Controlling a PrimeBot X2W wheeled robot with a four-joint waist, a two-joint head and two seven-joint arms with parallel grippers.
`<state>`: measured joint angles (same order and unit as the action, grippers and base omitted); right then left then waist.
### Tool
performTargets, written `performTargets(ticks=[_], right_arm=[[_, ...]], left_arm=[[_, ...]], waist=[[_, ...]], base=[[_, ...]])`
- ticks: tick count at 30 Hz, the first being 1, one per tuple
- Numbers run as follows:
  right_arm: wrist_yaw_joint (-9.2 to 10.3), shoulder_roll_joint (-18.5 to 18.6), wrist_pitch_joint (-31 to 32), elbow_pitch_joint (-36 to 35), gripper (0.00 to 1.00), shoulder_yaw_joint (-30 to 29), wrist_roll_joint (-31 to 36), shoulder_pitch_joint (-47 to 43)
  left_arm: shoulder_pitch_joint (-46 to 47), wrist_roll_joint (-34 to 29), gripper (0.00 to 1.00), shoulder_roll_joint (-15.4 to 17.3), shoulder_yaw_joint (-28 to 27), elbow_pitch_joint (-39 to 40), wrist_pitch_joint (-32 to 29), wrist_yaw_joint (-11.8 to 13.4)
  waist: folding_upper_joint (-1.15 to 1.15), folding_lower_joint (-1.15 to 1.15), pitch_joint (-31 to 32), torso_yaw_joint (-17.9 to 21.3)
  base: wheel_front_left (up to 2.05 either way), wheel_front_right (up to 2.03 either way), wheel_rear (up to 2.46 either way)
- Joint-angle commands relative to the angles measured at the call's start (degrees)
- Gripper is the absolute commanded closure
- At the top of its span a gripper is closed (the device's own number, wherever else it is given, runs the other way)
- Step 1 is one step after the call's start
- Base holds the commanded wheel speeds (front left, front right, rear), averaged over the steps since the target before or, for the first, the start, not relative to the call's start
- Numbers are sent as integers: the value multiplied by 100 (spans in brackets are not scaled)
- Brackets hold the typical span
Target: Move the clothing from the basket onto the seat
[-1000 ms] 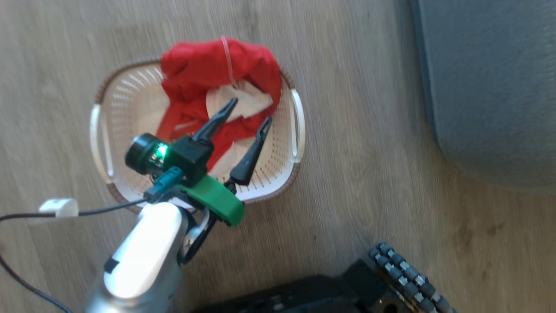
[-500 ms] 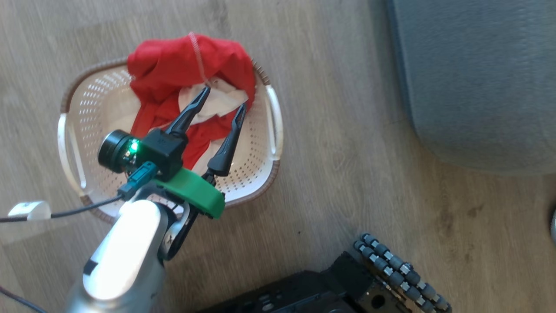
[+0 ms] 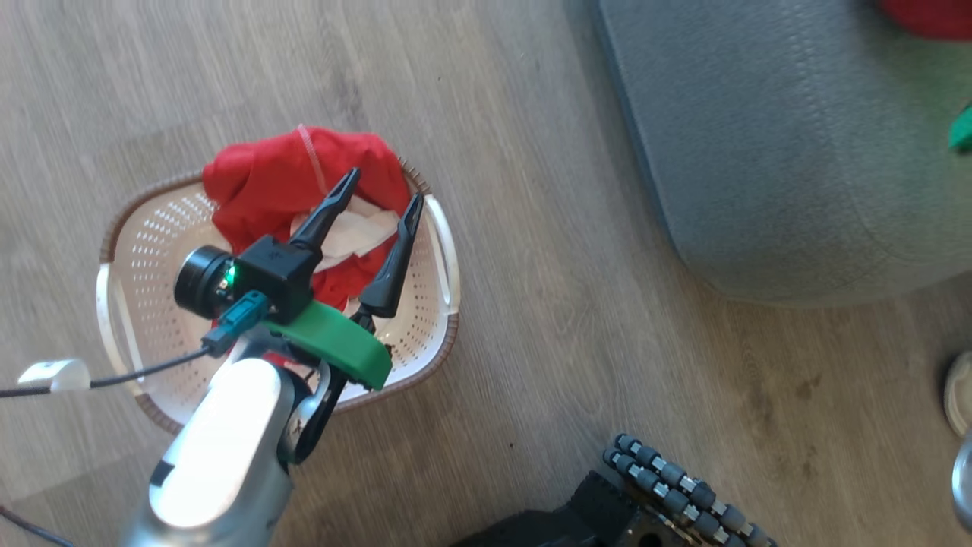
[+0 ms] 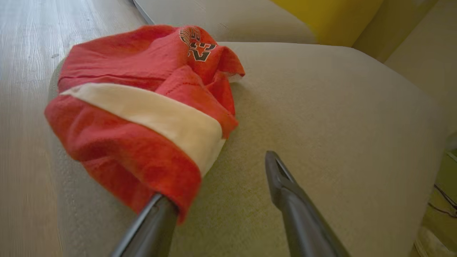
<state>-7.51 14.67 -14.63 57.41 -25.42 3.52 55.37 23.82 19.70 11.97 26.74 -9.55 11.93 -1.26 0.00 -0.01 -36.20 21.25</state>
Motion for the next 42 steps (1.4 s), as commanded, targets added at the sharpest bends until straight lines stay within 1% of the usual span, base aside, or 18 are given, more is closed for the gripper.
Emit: performTargets(ticks=[1,5,9,10,14,18,21,24,28,32,37,42], right_arm=[[2,116,-37,-35,0,74,1,-196],[2,137,-37,108,0,107,136,-404],[2,-30,-37,-304,0,276,186,-619],[2,-30,-37,-304,0,276,186,-619],[2,-328,-37,-934,0,763,18,-942],[2,-546,-37,-1800,0,1280,-263,-1437],[2,-666,-37,-2446,0,1523,-446,-1950],[2,-705,-37,-2981,0,1685,-538,-2460],[2,-809,-37,-3516,0,1857,-699,-3145],[2,-845,-37,-3960,0,2036,-587,-3659],[2,-930,-37,-4263,0,2094,-429,-4070],[2,-969,-37,-4282,0,2243,-290,-4303]], left_arm=[[-78,55,0,-18,-142,102,69,1],[-46,97,0,-92,-120,13,126,-26],[-60,168,0,-208,-146,-114,208,-44],[-60,168,0,-208,-146,-114,208,-44],[-179,256,0,-344,-228,-291,274,-55],[-342,326,0,-484,-367,-420,301,-68],[-479,321,0,-589,-578,-384,304,-72],[-671,285,0,-670,-819,-356,305,-92],[-917,195,0,-756,-1074,-383,306,-168],[-1101,97,0,-816,-1404,-397,306,-188],[-1239,-135,0,-856,-1791,-429,307,-213],[-1364,-332,0,-879,-2153,-508,307,-252]], waist=[[0,1,124,54],[0,1,270,-26],[0,1,499,-168],[0,1,499,-168],[0,1,840,-333],[0,1,1206,-586],[0,1,1482,-849],[0,1,1740,-1096],[0,1,2069,-1460],[0,1,2282,-1718],[0,1,2513,-1975],[0,1,2703,-2126]], base=[[0,0,0],[0,0,0],[0,0,0],[0,0,0],[0,0,0],[0,0,0],[0,0,0],[0,0,0],[0,0,0],[0,0,0],[0,0,0],[0,0,0]])
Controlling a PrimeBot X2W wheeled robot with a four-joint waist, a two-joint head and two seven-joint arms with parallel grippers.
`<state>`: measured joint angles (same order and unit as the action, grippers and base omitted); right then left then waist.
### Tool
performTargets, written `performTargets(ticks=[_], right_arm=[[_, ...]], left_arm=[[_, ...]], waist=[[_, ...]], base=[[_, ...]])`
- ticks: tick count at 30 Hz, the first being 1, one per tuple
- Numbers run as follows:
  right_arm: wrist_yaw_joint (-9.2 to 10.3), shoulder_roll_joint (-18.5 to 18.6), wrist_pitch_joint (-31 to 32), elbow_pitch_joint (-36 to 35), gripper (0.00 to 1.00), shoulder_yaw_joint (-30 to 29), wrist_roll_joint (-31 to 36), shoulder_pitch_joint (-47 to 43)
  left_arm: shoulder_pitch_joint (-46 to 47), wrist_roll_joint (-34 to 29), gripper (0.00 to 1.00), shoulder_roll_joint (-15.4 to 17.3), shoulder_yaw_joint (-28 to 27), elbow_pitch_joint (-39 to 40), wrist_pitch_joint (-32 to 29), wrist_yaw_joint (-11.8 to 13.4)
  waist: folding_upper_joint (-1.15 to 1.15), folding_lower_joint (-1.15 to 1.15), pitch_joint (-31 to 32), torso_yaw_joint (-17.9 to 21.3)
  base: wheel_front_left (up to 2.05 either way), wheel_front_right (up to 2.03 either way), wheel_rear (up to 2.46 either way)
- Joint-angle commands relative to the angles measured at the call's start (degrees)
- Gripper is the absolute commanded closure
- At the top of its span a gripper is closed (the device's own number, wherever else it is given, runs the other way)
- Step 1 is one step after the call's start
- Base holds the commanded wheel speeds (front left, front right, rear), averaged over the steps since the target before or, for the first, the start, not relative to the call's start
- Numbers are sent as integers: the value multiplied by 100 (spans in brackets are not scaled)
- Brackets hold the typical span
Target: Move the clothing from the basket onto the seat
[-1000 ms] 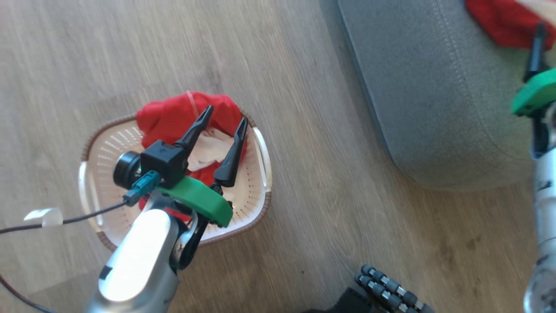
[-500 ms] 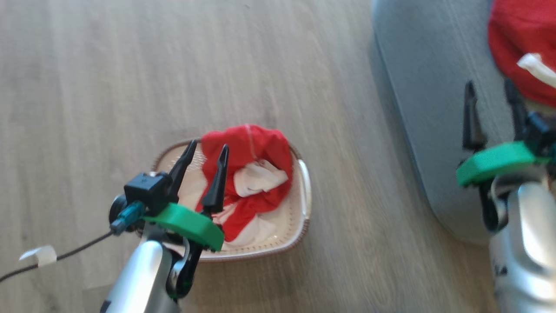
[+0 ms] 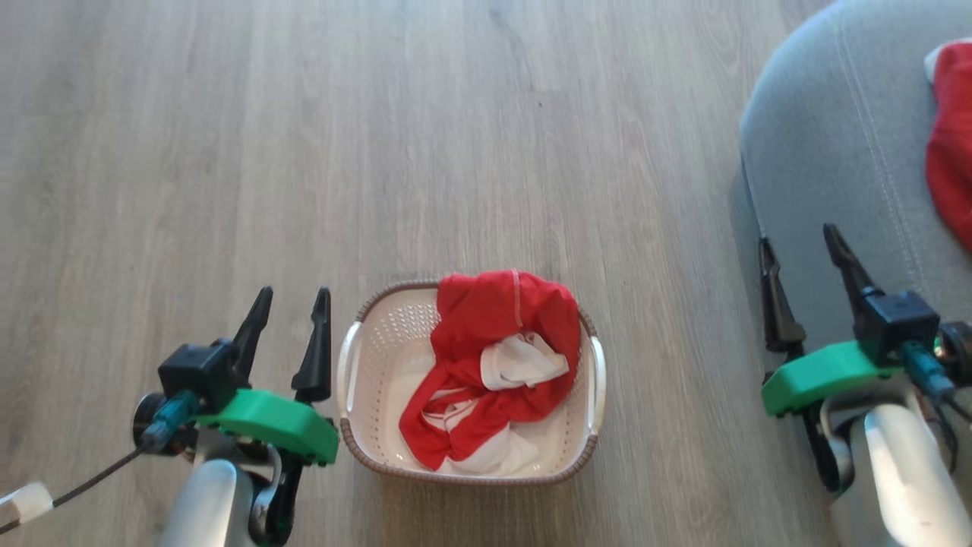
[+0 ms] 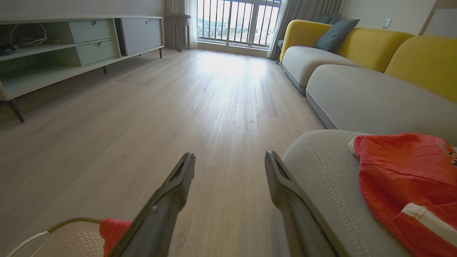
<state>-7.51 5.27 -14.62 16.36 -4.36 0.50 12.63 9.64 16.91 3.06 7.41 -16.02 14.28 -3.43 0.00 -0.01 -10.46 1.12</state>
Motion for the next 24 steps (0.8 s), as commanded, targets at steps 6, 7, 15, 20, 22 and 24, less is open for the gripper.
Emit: performTargets(ticks=[6,7,15,20,22,24], right_arm=[[2,-181,-38,-35,0,233,64,-458],[2,-202,-38,0,0,278,26,-531],[2,-236,-38,91,0,539,-327,-811],[2,-238,-38,92,0,586,-340,-826],[2,-238,-38,81,0,571,-340,-834],[2,-238,-38,74,0,569,-344,-839]], left_arm=[[-124,-204,0,-5,-511,16,72,-123],[-164,-218,0,-7,-560,-2,72,-131],[-407,-291,0,-15,-832,-61,72,-179],[-453,-231,0,-17,-890,-60,72,-192],[-469,-205,0,-17,-887,-74,72,-186],[-480,-181,0,-17,-874,-87,72,-174]], waist=[[0,1,453,-204],[0,1,507,-198],[0,1,726,-104],[0,1,773,-63],[0,1,796,-57],[0,1,800,-51]], base=[[0,0,0],[0,0,0],[0,0,0],[0,0,0],[0,0,0],[0,0,0]])
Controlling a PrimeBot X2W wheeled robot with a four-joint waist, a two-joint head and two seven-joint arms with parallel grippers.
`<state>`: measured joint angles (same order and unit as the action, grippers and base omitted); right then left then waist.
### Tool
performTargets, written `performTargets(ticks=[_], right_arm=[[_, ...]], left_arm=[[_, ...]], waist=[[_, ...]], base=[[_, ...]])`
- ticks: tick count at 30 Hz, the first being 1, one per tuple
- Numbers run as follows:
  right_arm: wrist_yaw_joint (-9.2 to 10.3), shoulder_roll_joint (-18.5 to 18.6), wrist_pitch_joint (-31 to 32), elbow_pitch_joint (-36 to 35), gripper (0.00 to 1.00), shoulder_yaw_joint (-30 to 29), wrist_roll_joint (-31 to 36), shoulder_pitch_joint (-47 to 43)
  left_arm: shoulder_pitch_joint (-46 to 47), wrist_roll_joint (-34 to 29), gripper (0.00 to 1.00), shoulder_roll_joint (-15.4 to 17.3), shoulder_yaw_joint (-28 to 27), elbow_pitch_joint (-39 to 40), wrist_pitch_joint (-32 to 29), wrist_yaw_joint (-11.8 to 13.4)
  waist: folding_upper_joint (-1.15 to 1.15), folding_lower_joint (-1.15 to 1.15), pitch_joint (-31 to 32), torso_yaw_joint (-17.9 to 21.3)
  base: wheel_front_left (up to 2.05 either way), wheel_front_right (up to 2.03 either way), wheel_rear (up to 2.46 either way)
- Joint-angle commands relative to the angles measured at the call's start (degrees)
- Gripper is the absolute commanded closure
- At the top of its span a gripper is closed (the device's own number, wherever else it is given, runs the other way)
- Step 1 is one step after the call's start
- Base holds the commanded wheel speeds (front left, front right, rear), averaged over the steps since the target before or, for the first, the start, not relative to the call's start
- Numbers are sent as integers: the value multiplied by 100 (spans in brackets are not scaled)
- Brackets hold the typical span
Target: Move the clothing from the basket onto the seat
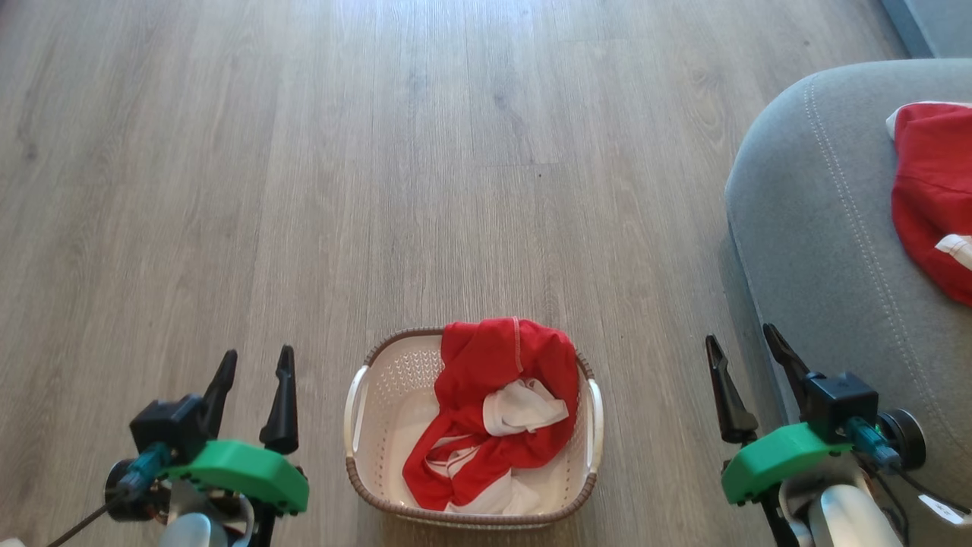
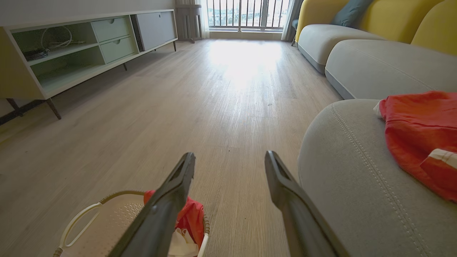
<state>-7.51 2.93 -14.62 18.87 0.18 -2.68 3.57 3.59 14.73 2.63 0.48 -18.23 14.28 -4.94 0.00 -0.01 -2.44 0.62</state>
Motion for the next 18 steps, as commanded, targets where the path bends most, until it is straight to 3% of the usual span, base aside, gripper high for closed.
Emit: performTargets(ticks=[1,18], right_arm=[[2,-4,-38,-183,0,113,-28,68],[2,-5,-38,-303,0,121,-135,107]], left_arm=[[123,49,0,26,-170,134,72,-16],[174,98,0,25,-107,137,72,25]], waist=[[0,1,-8,2],[0,1,-126,87]], base=[[0,0,0],[0,0,0]])
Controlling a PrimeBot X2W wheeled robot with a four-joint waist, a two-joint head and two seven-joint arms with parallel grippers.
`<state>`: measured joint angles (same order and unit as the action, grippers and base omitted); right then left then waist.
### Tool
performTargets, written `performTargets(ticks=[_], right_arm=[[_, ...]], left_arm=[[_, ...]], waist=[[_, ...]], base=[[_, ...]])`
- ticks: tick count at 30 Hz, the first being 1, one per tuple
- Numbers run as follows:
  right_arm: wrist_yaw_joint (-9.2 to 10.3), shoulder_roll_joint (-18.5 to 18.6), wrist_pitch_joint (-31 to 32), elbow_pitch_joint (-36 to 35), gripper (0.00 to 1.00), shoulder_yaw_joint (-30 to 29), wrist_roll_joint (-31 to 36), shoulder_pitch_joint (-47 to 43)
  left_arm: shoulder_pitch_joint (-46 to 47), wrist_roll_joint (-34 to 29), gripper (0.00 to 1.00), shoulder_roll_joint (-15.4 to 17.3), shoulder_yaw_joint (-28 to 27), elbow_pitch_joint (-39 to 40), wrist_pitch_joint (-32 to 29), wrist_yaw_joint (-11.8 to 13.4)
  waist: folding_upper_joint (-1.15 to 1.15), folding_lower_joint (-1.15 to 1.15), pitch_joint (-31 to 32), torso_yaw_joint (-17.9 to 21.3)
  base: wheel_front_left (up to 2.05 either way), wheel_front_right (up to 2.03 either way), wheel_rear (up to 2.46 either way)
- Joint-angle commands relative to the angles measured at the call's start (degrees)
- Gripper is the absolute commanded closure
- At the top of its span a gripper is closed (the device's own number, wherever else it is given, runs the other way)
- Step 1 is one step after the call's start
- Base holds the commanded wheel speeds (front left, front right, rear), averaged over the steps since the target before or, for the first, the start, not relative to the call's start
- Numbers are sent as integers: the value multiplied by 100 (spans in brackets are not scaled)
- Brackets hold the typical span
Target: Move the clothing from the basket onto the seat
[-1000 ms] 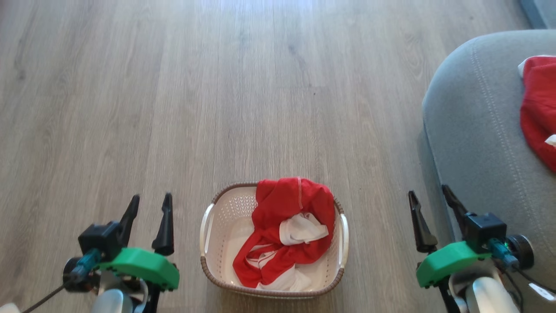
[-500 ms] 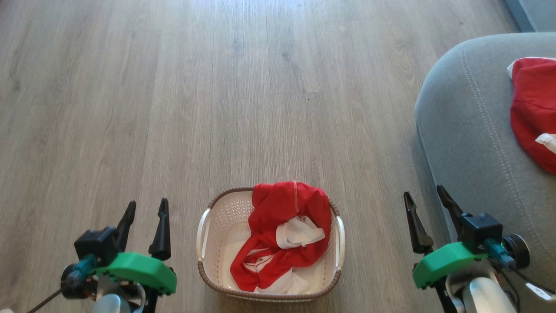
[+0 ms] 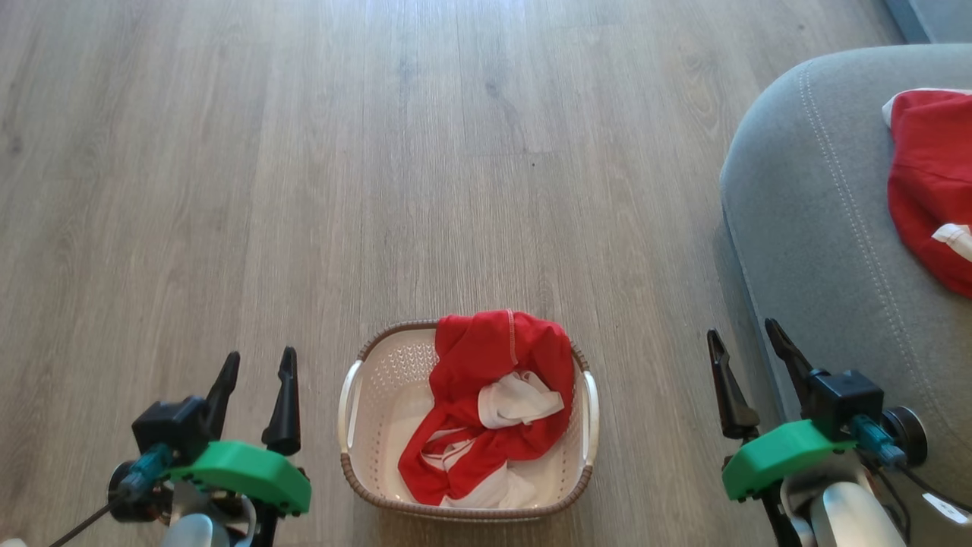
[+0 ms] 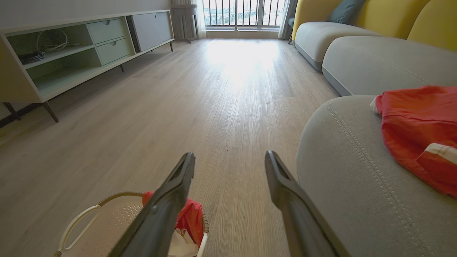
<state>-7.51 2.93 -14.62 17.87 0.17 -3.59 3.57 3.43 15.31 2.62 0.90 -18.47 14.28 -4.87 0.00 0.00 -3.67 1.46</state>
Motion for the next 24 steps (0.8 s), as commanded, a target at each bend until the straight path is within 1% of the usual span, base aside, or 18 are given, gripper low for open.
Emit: performTargets(ticks=[1,15,20,24], right_arm=[[2,-5,-38,-209,0,124,-49,110],[2,-5,-38,-319,0,80,-138,251],[2,-5,-38,-396,0,17,-193,413],[2,-5,-38,-496,0,0,-226,623]], left_arm=[[194,38,0,26,-143,160,72,18],[330,-28,0,26,-153,187,72,-6],[473,-110,0,26,-145,223,72,-43],[716,-232,0,26,-113,241,72,-84]], waist=[[0,0,-13,9],[0,0,-363,102],[0,0,-738,167],[0,0,-1261,220]], base=[[0,0,0],[0,0,0],[0,0,0],[0,0,0]])
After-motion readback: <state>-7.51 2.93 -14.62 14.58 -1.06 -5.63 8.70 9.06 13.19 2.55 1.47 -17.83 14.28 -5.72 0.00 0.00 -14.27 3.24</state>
